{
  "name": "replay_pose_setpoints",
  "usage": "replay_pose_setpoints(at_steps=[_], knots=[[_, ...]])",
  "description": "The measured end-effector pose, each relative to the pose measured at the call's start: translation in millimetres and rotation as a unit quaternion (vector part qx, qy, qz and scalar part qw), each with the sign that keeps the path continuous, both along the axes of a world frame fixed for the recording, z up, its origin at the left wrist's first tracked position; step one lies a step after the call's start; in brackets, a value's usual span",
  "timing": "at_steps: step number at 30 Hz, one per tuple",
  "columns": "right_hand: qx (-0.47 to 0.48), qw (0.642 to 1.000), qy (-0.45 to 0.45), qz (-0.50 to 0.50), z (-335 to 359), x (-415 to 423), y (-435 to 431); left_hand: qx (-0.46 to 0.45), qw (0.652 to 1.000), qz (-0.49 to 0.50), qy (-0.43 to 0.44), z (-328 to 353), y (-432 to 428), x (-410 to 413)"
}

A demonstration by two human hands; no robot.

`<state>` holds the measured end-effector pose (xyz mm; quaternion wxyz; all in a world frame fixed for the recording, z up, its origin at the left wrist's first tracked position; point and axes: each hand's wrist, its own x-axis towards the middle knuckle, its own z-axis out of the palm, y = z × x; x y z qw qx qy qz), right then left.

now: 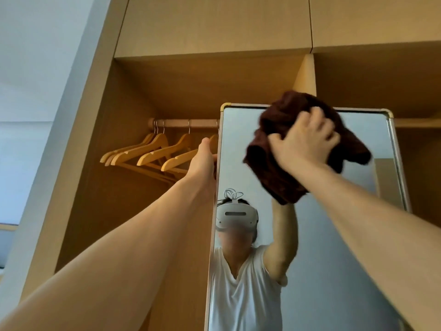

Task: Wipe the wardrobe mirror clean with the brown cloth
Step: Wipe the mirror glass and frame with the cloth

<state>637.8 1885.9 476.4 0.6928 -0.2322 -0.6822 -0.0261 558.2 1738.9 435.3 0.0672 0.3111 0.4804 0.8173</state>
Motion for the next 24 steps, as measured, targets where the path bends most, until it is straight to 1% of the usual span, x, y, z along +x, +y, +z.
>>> replay_pose_setpoints(at_steps=[2,4,6,8,9,10,13,15,18,19,21,23,24], knots=[[0.113,0.992,-0.05,0.001,-11.8,-22.9,-27.9,0.019,1.0,0.003,0.006,-1.2,-0.5,-0.7],[0.217,0.971,-0.095,0.007,-27.0,-35.2,-41.3,0.05,0.999,-0.001,0.011,-1.8,-2.4,-2.6],[0.279,0.952,-0.126,0.019,-32.8,-31.8,-33.7,0.053,0.998,-0.018,0.016,-2.8,-4.4,-3.8],[0.325,0.934,-0.147,0.002,-28.1,-21.8,-11.9,0.021,0.999,-0.039,0.027,-3.7,-5.3,-2.3],[0.329,0.933,-0.146,-0.011,-24.5,-14.8,1.1,0.006,0.999,-0.035,0.023,-3.1,-4.8,-1.2],[0.315,0.939,-0.134,-0.025,-21.3,-7.0,15.1,-0.005,1.0,-0.023,0.02,-2.5,-3.9,0.6],[0.226,0.971,-0.067,-0.049,-14.2,11.4,43.6,-0.013,0.999,0.014,0.025,-3.2,0.3,4.8],[0.174,0.983,-0.037,-0.046,-8.0,7.5,37.3,-0.01,0.999,0.014,0.028,-2.3,1.3,4.8],[0.077,0.997,-0.008,-0.025,-2.3,-11.3,3.0,-0.006,1.0,0.008,0.016,-2.4,1.4,6.3],[0.078,0.997,-0.012,-0.024,-2.5,-18.2,-7.7,-0.008,1.0,0.014,0.017,-2.6,1.7,7.4],[0.137,0.989,-0.043,-0.026,-4.0,-30.2,-26.5,0.003,0.999,0.036,0.024,-3.0,4.1,7.1],[0.203,0.975,-0.087,-0.01,-1.1,-39.5,-41.6,0.049,0.997,0.044,0.027,-3.9,7.4,3.1],[0.221,0.969,-0.109,0.003,2.0,-42.9,-46.1,0.07,0.996,0.049,0.026,-4.8,9.5,1.9]])
